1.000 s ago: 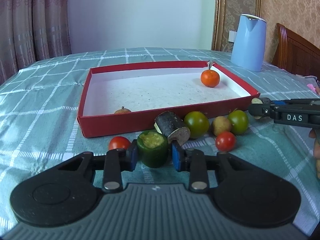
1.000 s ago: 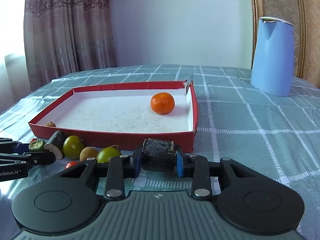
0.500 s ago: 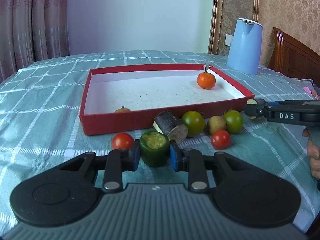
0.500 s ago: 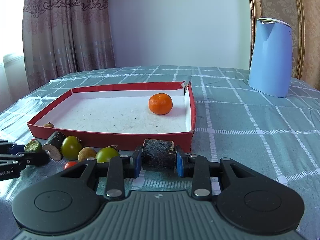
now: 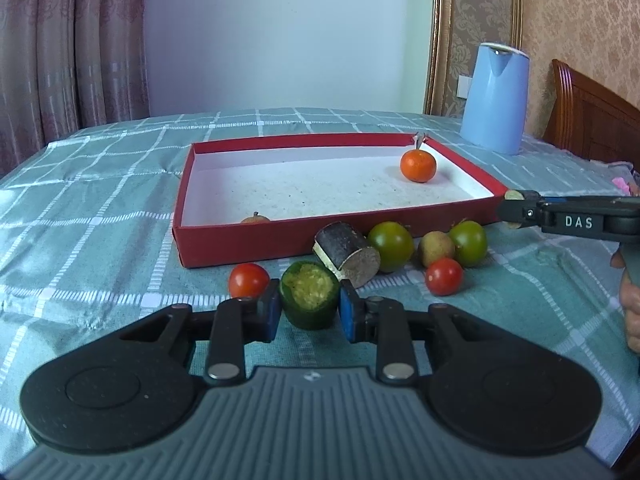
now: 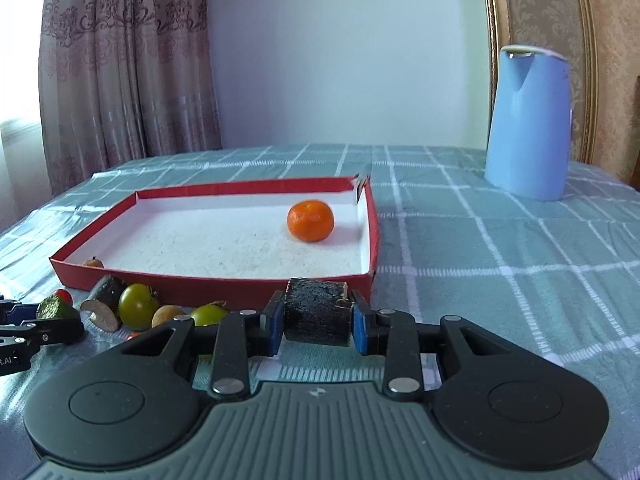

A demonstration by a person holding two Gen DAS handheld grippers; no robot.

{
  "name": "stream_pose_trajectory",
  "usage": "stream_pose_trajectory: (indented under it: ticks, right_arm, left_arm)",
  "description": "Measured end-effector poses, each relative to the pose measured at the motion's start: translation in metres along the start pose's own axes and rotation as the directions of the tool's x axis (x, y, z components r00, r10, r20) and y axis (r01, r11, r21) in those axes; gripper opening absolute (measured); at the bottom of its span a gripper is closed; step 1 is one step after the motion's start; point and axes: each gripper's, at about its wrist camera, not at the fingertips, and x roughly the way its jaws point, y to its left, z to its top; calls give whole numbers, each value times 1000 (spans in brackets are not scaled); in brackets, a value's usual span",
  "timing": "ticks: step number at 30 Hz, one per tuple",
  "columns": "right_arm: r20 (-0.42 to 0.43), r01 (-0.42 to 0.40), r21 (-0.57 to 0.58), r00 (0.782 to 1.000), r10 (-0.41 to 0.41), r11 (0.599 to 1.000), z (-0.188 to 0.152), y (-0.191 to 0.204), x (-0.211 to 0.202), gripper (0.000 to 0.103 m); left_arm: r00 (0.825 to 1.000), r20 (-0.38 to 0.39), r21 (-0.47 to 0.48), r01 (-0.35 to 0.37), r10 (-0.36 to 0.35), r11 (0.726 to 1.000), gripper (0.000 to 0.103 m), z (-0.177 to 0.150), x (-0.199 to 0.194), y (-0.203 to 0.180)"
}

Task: Organize fruits
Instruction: 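Carry the green piece with left while right carries the dark piece over the box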

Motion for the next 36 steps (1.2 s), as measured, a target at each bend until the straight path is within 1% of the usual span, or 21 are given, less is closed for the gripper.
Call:
stream_pose_trajectory:
  ticks: [6, 14, 17, 20, 24, 28, 31, 36]
  right_arm:
    - [15, 10, 11, 1000, -10, 1000, 1, -3, -1, 32]
    - [23, 13, 8, 1000, -13, 1000, 1, -2, -3, 32]
    - [26, 11, 0, 1000, -11, 1000, 1, -1, -3, 32]
    - [34, 4, -7, 999, -4, 1000, 4, 3, -4, 32]
    - [27, -24, -18, 999, 24, 1000, 12, 9, 1, 32]
    - [27, -31, -39, 999, 33, 999, 25, 17, 9, 32]
    - [33, -25, -67, 999, 27, 997, 36, 24, 17, 32]
    - [8, -34, -91, 999, 34, 995, 52, 35, 37, 32]
  left_arm:
    - [999, 20, -31, 28, -28, 999, 27, 1, -8, 3]
    - [998, 47, -12, 40, -39, 999, 27, 13, -14, -5]
    - [998, 44, -9, 36, -35, 999, 27, 18, -8, -6]
    - [998, 46, -25, 35, -34, 999, 27, 26, -1, -5]
    - [998, 48, -28, 43, -42, 999, 27, 37, 6, -4]
    - [998, 52, -9, 20, -20, 1000, 27, 51, 16, -6]
    - [999, 45, -23, 15, -14, 1000, 27, 62, 26, -4]
    - [999, 32, -31, -25, 26, 999, 27, 76, 48, 1]
